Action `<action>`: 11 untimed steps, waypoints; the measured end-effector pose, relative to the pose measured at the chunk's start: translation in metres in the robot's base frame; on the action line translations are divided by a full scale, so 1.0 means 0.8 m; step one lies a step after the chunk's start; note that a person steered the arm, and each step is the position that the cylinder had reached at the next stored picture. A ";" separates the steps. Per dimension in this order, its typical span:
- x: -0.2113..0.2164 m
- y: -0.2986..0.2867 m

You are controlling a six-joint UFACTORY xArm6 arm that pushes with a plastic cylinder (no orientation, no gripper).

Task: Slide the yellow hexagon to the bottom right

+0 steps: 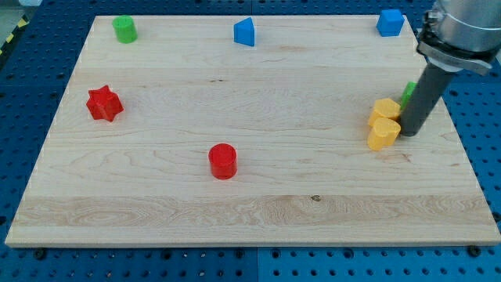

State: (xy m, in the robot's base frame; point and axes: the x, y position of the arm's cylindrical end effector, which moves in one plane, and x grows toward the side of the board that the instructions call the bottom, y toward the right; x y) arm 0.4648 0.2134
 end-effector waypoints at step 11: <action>0.007 -0.051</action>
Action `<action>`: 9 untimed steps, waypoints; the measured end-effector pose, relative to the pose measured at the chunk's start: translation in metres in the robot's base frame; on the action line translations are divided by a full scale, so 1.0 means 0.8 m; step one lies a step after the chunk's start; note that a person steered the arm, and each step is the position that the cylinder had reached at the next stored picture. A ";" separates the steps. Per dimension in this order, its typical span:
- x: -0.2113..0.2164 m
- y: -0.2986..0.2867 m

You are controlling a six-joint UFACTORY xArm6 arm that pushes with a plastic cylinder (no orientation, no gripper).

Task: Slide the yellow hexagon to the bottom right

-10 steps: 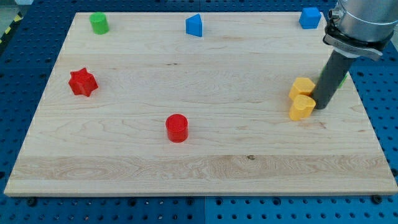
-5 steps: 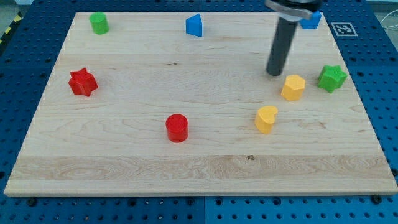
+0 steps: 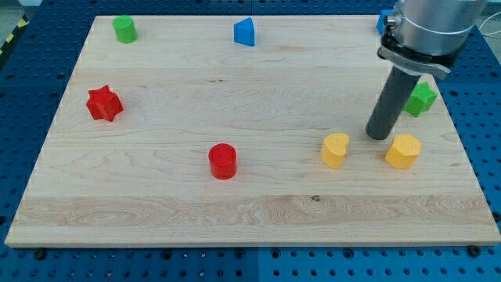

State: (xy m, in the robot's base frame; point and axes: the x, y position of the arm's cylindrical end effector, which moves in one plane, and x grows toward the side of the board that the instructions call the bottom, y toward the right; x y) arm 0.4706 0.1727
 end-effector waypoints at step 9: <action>0.060 0.136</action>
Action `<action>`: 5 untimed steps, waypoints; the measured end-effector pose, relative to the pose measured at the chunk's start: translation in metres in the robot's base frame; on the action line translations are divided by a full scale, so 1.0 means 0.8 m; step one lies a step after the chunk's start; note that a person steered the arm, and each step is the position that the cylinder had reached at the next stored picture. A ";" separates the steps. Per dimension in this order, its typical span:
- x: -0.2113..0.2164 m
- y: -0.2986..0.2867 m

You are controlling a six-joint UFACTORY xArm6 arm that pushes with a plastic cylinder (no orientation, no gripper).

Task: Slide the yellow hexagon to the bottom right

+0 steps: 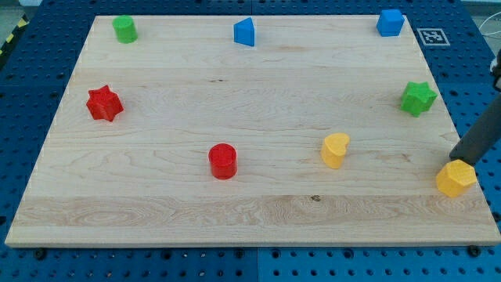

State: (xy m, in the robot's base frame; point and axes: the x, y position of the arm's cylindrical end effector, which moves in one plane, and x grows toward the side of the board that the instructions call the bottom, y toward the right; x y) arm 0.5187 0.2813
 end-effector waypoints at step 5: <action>-0.007 -0.039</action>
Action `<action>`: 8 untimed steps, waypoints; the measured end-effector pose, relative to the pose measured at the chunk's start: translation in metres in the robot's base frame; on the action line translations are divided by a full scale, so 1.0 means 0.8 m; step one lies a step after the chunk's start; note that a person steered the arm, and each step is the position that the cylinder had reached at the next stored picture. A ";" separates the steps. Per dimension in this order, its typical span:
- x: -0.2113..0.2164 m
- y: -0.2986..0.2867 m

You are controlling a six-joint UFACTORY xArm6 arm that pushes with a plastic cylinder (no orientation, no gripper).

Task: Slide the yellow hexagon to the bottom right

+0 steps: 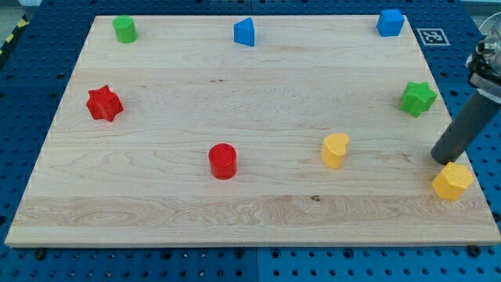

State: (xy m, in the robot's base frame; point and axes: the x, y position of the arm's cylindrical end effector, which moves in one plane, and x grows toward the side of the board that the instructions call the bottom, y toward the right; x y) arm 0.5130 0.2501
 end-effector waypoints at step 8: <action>0.053 0.109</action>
State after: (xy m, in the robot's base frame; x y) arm 0.5551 0.3370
